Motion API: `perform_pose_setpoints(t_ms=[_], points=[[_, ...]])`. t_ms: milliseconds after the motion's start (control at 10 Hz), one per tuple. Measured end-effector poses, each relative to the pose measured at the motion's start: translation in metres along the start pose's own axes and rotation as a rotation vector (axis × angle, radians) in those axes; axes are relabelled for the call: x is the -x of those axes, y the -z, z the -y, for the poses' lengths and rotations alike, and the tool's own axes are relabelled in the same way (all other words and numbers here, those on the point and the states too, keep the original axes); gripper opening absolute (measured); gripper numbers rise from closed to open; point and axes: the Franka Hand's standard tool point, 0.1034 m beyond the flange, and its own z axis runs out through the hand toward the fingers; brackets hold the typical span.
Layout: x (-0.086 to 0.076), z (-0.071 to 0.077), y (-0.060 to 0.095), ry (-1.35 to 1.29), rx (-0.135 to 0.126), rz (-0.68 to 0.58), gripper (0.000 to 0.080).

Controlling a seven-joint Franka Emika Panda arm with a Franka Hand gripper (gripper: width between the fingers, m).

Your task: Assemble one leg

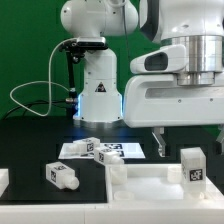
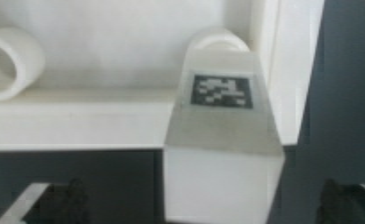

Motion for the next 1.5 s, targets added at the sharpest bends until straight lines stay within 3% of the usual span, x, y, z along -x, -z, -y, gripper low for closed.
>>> perform_pose_setpoints(t_ms=[100,400,500,600,800,1100,1400,1500], points=[[0.001,0.002,-0.007,-0.012,0.005,0.072,0.0649],[-0.003,0.012,-0.017,-0.052,-0.006,0.071,0.0649],[-0.003,0.011,-0.017,-0.072,-0.005,0.071,0.0534],[-0.003,0.011,-0.017,-0.108,-0.004,0.071,0.0534],[-0.003,0.011,-0.017,-0.262,0.002,0.072,0.0284],[-0.003,0.009,-0.017,-0.447,0.012,0.072,0.0285],[0.002,0.005,-0.018,-0.88,0.015,0.028,0.0285],[0.004,0.003,-0.018,-1.057,0.005,0.038,0.0285]])
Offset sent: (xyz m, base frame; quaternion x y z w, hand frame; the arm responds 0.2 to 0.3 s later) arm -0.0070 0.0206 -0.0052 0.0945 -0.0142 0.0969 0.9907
